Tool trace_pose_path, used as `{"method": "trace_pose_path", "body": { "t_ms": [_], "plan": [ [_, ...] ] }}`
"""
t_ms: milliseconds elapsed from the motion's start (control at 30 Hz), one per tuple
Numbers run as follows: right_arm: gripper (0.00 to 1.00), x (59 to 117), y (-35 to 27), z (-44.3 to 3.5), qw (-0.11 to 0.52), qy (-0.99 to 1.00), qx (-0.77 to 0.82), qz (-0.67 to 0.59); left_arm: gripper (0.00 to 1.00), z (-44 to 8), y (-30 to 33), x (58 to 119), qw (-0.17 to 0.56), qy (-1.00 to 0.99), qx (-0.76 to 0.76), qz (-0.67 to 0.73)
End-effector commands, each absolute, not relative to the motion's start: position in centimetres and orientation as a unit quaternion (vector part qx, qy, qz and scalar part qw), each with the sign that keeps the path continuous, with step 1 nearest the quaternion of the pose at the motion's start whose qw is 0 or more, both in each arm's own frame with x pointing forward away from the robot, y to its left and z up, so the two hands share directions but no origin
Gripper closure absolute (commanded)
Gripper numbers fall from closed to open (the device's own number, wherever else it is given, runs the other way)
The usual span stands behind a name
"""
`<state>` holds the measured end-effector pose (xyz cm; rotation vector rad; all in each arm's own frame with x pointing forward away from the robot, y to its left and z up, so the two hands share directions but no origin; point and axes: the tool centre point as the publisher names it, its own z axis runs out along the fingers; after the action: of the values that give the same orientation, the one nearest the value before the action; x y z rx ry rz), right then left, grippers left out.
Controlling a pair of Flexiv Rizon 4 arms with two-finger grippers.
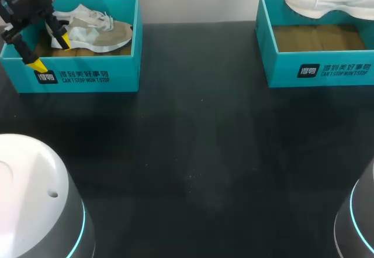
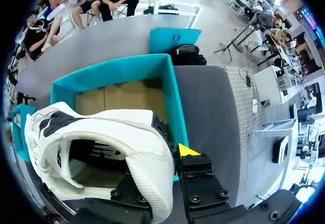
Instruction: Take the shoe out of the shoebox, open the shoe tongue, remove and reinsert the insole, then place the shoe into the shoebox
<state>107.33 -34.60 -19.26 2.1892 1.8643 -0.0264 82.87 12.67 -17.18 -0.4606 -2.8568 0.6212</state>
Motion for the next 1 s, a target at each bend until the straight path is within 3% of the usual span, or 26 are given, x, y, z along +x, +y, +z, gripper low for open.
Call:
{"method": "trace_pose_path", "body": {
  "t_ms": [33, 1000],
  "plan": [
    [1.0, 107.7, -34.8, -21.0, 0.178, 0.65, 0.739, 0.01, 0.0, -17.2, 12.7, 82.9, 0.092, -0.961, -0.156, 0.208],
    [1.0, 105.5, -37.8, -28.6, 0.171, 0.647, 0.742, -0.028, 0.0, -17.2, 12.7, 82.9, 0.092, -0.961, -0.156, 0.208]
  ]
}}
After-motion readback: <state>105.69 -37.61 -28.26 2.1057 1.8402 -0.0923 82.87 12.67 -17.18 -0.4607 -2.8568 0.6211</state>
